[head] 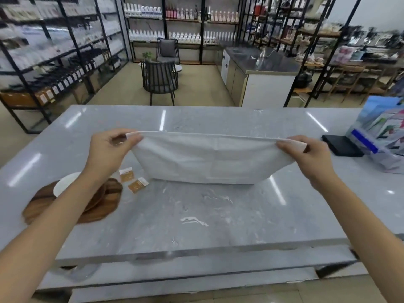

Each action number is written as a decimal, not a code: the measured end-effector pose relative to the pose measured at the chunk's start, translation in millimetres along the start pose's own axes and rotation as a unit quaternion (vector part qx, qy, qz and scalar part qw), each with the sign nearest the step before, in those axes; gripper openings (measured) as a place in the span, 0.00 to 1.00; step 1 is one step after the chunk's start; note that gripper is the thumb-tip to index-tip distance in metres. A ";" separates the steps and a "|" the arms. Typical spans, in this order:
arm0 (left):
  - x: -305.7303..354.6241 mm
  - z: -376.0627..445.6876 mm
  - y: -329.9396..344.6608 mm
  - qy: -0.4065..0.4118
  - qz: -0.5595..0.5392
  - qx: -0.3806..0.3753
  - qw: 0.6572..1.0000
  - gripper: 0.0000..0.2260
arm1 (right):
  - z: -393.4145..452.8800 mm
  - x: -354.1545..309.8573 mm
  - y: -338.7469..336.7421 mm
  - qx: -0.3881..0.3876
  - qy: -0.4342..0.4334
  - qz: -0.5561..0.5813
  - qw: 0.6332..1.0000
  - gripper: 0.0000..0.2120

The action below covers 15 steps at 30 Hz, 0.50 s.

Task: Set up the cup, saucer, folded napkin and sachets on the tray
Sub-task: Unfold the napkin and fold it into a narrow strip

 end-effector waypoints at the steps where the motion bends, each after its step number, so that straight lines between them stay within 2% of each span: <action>1: 4.9 7.5 -4.2 0.001 -0.019 0.014 1.000 0.04 | 6.2 -9.3 -1.2 0.006 -0.008 0.016 1.000 0.05; 7: 42.1 30.4 -31.1 0.061 -0.051 0.068 0.994 0.03 | 23.9 -51.5 -9.8 0.067 -0.059 0.078 0.993 0.07; 12: 61.4 33.7 -53.6 0.090 -0.086 0.106 0.987 0.04 | 31.9 -79.1 -12.0 0.090 -0.087 0.099 0.987 0.02; 15: 64.4 37.1 -59.6 0.091 -0.102 0.112 0.984 0.06 | 39.2 -81.5 -12.7 0.078 -0.080 0.109 0.988 0.09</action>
Point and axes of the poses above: each hand's wrist, its own z-axis towards the middle knuckle, its own y-axis out of the palm, x = y × z, the point moved 6 cm from there along z, towards the middle knuckle, and after that the axes turned 13 degrees about -x, right-handed, at the moved point
